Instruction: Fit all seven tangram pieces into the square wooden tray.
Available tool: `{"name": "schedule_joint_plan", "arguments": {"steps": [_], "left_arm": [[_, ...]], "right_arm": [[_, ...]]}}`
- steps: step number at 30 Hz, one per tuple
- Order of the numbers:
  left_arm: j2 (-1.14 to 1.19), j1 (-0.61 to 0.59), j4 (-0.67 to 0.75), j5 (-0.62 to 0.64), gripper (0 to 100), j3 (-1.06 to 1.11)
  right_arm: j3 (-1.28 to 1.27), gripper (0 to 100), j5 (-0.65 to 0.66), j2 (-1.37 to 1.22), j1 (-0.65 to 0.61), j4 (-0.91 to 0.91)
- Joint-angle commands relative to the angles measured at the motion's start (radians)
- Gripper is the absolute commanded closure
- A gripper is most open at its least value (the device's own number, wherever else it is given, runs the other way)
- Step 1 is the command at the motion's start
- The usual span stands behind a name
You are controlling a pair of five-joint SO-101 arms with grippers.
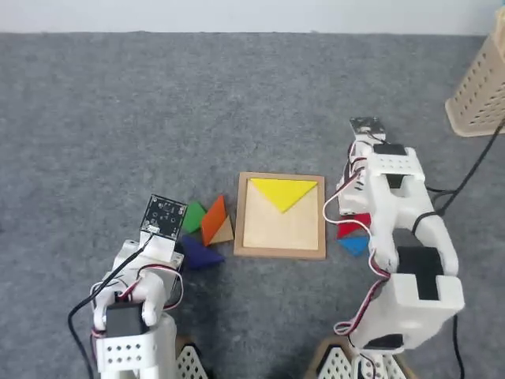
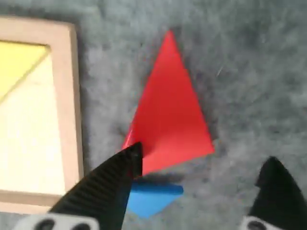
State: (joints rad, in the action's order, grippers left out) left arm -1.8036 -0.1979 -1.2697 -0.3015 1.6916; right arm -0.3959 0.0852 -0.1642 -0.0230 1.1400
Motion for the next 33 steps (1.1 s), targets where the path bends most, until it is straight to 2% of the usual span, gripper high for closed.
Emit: {"name": "schedule_joint_plan", "arguments": {"steps": [1,12,17,25,29,33], "left_arm": [[-0.018,0.003,-0.005,-0.002,85,-0.005],[-0.018,0.003,-0.005,-0.002,85,-0.005],[-0.018,0.003,-0.005,-0.002,85,-0.005],[-0.018,0.003,-0.005,-0.002,85,-0.005],[-0.018,0.003,-0.005,-0.002,85,-0.005],[-0.018,0.003,-0.005,-0.002,85,-0.005]], "right_arm": [[0.023,63.3,-0.009,0.007,-0.015,-0.033],[0.203,65.5,-0.005,-0.226,-0.03,0.065],[0.209,65.6,-0.003,-0.214,-0.068,0.068],[0.149,65.6,-0.021,0.047,-0.09,0.059],[0.115,65.6,-0.021,0.016,-0.13,0.028],[0.12,65.6,-0.023,-0.074,-0.11,0.01]]}}
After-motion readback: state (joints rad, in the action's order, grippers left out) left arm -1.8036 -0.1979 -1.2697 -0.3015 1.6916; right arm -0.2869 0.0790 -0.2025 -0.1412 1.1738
